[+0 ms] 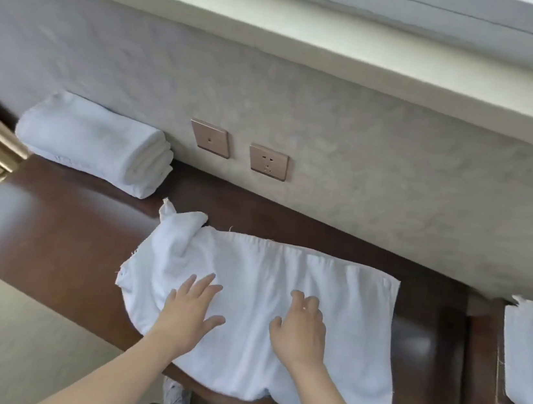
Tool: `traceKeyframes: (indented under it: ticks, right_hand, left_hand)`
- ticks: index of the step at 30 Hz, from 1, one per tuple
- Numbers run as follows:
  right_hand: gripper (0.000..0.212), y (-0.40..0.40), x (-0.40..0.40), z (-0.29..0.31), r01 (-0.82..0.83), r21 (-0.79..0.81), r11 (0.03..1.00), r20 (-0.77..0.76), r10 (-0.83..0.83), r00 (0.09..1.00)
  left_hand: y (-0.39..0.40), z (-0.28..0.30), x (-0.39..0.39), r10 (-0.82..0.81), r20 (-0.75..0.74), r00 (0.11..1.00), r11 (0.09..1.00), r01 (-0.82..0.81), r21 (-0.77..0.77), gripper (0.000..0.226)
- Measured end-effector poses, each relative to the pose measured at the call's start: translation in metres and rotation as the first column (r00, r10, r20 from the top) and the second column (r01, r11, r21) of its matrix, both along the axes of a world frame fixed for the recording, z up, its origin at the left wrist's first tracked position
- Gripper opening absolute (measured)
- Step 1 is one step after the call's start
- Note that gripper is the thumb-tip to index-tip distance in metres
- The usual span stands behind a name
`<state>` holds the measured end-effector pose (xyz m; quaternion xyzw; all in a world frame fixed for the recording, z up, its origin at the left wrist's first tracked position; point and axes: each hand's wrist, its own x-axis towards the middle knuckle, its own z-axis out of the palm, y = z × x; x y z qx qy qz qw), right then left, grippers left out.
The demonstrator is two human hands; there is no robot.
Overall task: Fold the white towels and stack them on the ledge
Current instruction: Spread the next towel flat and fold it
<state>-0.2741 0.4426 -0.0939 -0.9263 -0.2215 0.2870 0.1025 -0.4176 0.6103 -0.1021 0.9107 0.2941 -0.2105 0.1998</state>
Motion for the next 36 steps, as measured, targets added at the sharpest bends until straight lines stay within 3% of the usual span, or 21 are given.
traceKeyframes:
  ticks: [8,13,15,24,31,36]
  right_hand:
    - [0.055,0.045,-0.015,-0.039,0.017,-0.016,1.0,0.044,-0.016,0.999]
    - [0.064,0.056,-0.011,-0.072,0.144,-0.085,0.986,0.076,-0.138,0.987]
    - [0.068,0.05,-0.004,-0.088,0.217,-0.123,0.968,0.13,-0.201,0.971]
    - [0.064,0.001,0.032,-0.113,0.201,-0.16,0.967,0.224,-0.162,0.961]
    - [0.064,-0.056,0.063,-0.12,0.202,-0.086,0.976,0.301,-0.168,0.939]
    - [0.063,-0.092,0.077,-0.129,0.14,-0.044,0.989,0.394,-0.111,0.912]
  left_hand:
    - [0.042,-0.04,0.039,-0.194,-0.084,0.977,0.98,0.197,0.026,0.076]
    - [0.051,-0.073,0.051,-0.39,-0.015,0.921,0.917,0.39,0.084,0.1]
    - [0.041,-0.085,0.062,-0.446,0.033,0.895,0.893,0.442,0.082,0.098]
    - [-0.016,-0.11,0.105,-0.379,0.088,0.921,0.92,0.365,0.142,0.099]
    - [-0.015,-0.131,0.13,-0.456,0.255,0.853,0.884,0.401,0.24,0.09]
    - [-0.015,-0.138,0.13,-0.473,0.276,0.837,0.87,0.394,0.298,0.083]
